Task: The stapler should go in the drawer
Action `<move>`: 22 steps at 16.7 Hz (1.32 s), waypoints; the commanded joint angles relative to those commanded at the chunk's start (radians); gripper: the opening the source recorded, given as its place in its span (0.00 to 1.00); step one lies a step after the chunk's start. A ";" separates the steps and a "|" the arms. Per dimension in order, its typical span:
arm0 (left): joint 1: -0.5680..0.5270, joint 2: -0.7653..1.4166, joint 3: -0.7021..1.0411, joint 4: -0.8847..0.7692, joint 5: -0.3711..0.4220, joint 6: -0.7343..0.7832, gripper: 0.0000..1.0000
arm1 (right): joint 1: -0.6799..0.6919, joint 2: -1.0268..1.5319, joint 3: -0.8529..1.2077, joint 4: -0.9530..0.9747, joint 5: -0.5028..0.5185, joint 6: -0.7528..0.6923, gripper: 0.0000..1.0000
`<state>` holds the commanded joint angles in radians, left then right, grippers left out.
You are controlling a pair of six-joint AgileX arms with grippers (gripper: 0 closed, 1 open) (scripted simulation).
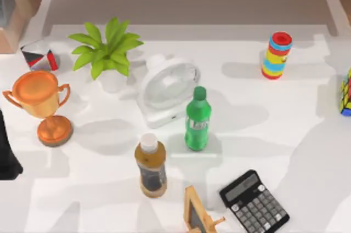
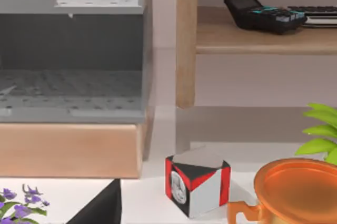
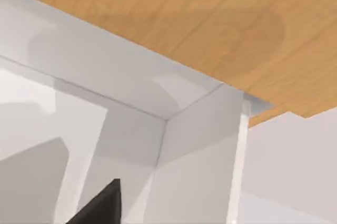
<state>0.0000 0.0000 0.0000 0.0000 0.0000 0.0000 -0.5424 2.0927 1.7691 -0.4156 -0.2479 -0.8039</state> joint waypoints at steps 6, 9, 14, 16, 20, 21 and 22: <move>0.000 0.000 0.000 0.000 0.000 0.000 1.00 | -0.230 -0.148 -0.400 0.692 -0.140 -0.256 1.00; 0.000 0.000 0.000 0.000 0.000 0.000 1.00 | -0.320 -0.171 -0.610 1.024 -0.207 -0.379 1.00; 0.000 0.000 0.000 0.000 0.000 0.000 1.00 | -0.380 -0.143 -0.960 1.513 -0.312 -0.560 1.00; 0.000 0.000 0.000 0.000 0.000 0.000 1.00 | -0.362 -0.120 -1.080 1.675 -0.355 -0.619 1.00; 0.000 0.000 0.000 0.000 0.000 0.000 1.00 | -0.275 -0.078 -1.258 1.921 -0.430 -0.708 1.00; 0.000 0.000 0.000 0.000 0.000 0.000 1.00 | -0.251 -0.070 -1.288 1.963 -0.444 -0.723 1.00; 0.000 0.000 0.000 0.000 0.000 0.000 1.00 | -0.231 -0.064 -1.310 1.993 -0.454 -0.734 1.00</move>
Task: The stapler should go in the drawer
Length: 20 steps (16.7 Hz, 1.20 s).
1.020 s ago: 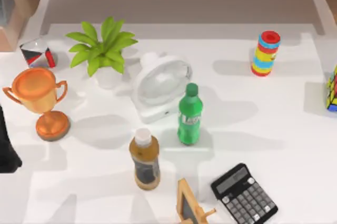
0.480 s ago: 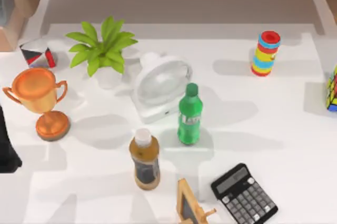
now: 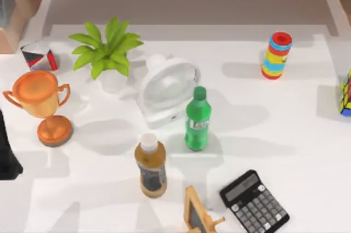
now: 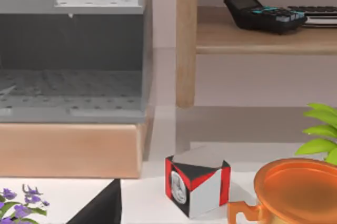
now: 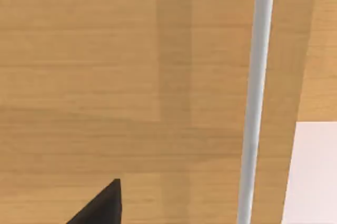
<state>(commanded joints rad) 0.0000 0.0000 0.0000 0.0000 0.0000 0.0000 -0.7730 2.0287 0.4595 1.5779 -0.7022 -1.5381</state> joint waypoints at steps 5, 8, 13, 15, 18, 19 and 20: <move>0.000 0.000 0.000 0.000 0.000 0.000 1.00 | 0.026 0.007 -0.025 0.036 -0.012 -0.013 1.00; 0.000 0.000 0.000 0.000 0.000 0.000 1.00 | 0.024 0.004 -0.020 0.030 -0.009 -0.012 1.00; 0.000 0.000 0.000 0.000 0.000 0.000 1.00 | 0.074 0.015 0.041 -0.021 0.037 -0.011 1.00; 0.000 0.000 0.000 0.000 0.000 0.000 1.00 | 0.084 0.032 0.053 -0.019 0.047 -0.015 1.00; 0.000 0.000 0.000 0.000 0.000 0.000 1.00 | 0.084 0.032 0.054 -0.019 0.047 -0.015 1.00; 0.000 0.000 0.000 0.000 0.000 0.000 1.00 | 0.084 0.032 0.054 -0.019 0.047 -0.015 0.92; 0.000 0.000 0.000 0.000 0.000 0.000 1.00 | 0.084 0.032 0.054 -0.019 0.047 -0.015 0.85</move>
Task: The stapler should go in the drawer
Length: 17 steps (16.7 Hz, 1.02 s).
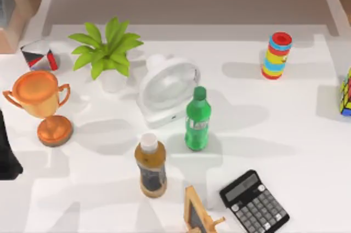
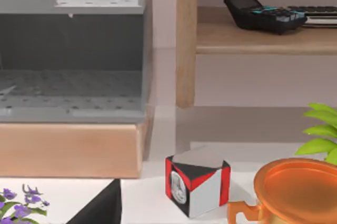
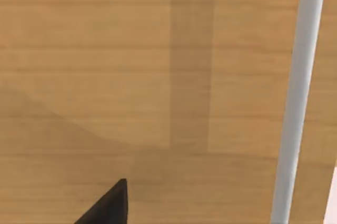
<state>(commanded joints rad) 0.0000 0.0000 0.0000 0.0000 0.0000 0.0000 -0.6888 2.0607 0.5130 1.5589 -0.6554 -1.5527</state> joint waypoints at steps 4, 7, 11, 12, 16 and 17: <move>0.000 0.000 0.000 0.000 0.000 0.000 1.00 | 0.000 0.000 0.000 0.000 0.000 0.000 0.55; 0.000 0.000 0.000 0.000 0.000 0.000 1.00 | 0.000 0.000 0.000 0.000 0.000 0.000 0.32; 0.000 0.000 0.000 0.000 0.000 0.000 1.00 | 0.000 0.000 0.000 0.000 0.000 0.000 0.02; 0.000 0.000 0.000 0.000 0.000 0.000 1.00 | 0.000 0.000 0.000 0.000 0.000 0.000 0.00; 0.000 0.000 0.000 0.000 0.000 0.000 1.00 | 0.000 0.000 0.000 0.000 0.000 0.000 0.00; 0.000 0.000 0.000 0.000 0.000 0.000 1.00 | 0.000 0.000 0.000 0.000 0.000 0.000 0.00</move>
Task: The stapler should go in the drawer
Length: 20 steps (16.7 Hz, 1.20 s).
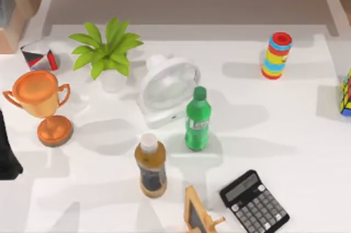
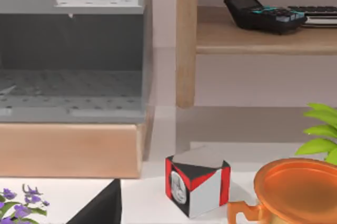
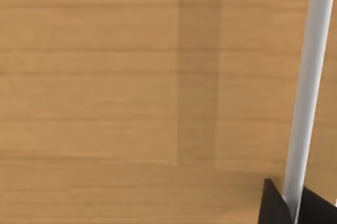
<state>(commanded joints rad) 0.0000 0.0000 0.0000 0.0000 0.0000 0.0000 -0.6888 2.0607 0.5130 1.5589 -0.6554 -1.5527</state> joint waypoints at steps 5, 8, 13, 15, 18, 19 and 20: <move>0.000 0.000 0.000 0.000 0.000 0.000 1.00 | 0.009 0.010 0.016 -0.016 0.012 0.001 0.00; 0.000 0.000 0.000 0.000 0.000 0.000 1.00 | 0.057 0.045 0.116 -0.073 0.060 0.000 0.00; 0.000 0.000 0.000 0.000 0.000 0.000 1.00 | 0.115 0.085 0.219 -0.143 0.119 0.000 0.00; 0.000 0.000 0.000 0.000 0.000 0.000 1.00 | 0.109 0.082 0.215 -0.143 0.118 0.002 0.00; 0.000 0.000 0.000 0.000 0.000 0.000 1.00 | 0.125 0.104 0.255 -0.170 0.134 0.001 0.00; 0.000 0.000 0.000 0.000 0.000 0.000 1.00 | 0.135 0.118 0.289 -0.187 0.145 0.000 0.00; 0.000 0.000 0.000 0.000 0.000 0.000 1.00 | 0.147 0.133 0.331 -0.207 0.157 -0.001 0.00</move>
<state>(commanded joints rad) 0.0000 0.0000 0.0000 0.0000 0.0000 0.0000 -0.5418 2.1940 0.8439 1.3519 -0.4987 -1.5533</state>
